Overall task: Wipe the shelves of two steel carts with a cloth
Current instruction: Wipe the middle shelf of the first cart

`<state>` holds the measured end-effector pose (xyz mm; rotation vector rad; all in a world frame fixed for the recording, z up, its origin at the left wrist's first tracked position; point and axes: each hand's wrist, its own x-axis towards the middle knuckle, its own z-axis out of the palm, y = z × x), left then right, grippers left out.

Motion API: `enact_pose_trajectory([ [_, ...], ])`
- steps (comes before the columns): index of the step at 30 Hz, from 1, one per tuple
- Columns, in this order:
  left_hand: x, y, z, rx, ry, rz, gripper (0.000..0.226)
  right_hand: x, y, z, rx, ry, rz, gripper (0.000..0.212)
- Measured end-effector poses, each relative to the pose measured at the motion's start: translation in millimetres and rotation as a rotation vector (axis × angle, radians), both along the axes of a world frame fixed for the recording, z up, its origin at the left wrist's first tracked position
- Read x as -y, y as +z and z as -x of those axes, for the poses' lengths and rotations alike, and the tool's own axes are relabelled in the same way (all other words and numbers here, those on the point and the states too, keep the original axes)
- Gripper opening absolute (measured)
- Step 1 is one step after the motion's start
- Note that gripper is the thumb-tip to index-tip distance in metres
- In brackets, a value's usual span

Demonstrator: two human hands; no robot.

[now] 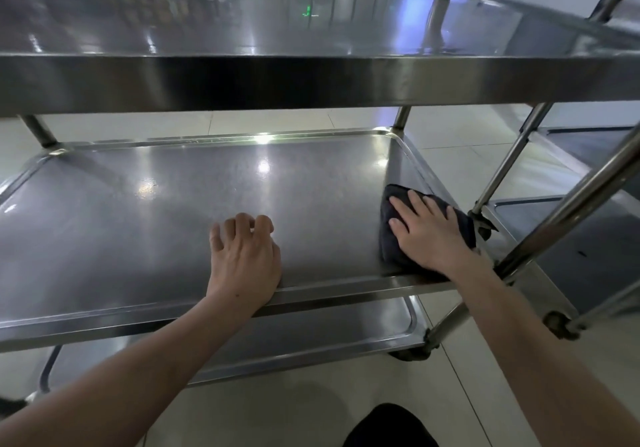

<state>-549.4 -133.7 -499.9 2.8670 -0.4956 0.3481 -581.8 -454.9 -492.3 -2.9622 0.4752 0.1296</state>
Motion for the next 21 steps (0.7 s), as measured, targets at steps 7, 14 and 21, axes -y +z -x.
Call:
enact_pose_trajectory([
  [7,-2.0,-2.4,0.5,0.031,-0.014,0.024,0.029,4.4,10.9,-88.3,0.046,-0.002,-0.011,0.056],
  [14,1.1,3.2,0.3,0.010,0.022,0.054,0.025,25.8,7.6,-94.5,0.055,0.061,0.024,0.056],
  [21,2.9,4.0,1.3,0.037,0.026,0.052,0.026,7.8,4.1,-1.4,0.026,0.052,0.022,0.056],
])
